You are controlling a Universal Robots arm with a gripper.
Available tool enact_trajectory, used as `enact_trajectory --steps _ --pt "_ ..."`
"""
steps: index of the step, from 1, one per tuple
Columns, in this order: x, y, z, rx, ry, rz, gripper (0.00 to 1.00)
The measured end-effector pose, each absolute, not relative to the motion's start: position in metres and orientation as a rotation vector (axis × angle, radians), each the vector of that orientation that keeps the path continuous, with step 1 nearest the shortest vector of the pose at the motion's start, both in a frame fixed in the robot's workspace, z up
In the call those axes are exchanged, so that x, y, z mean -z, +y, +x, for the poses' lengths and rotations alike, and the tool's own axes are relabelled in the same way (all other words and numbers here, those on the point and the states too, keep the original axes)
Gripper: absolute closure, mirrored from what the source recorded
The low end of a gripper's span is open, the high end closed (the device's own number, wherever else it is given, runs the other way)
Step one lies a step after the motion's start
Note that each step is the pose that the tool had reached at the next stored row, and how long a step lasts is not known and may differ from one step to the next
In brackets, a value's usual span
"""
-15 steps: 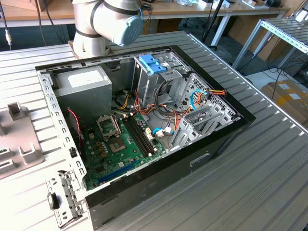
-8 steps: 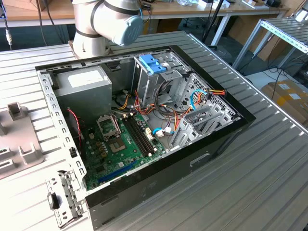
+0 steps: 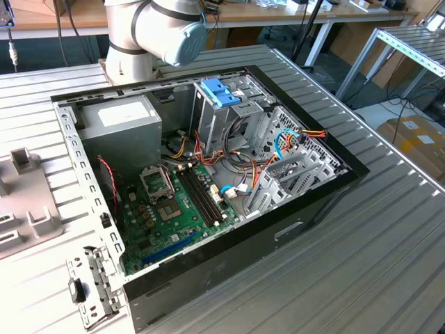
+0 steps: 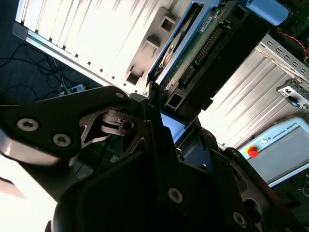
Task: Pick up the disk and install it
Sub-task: 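Pick up the disk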
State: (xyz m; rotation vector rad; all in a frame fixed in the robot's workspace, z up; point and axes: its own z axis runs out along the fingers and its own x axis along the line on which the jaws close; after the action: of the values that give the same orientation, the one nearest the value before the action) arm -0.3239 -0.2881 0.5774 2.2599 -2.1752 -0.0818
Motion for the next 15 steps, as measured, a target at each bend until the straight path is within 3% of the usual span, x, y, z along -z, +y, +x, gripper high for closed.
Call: enact_trajectory --steps 15 --pt "-0.577 -0.288 -0.312 0.082 -2.175 2.260 0.63"
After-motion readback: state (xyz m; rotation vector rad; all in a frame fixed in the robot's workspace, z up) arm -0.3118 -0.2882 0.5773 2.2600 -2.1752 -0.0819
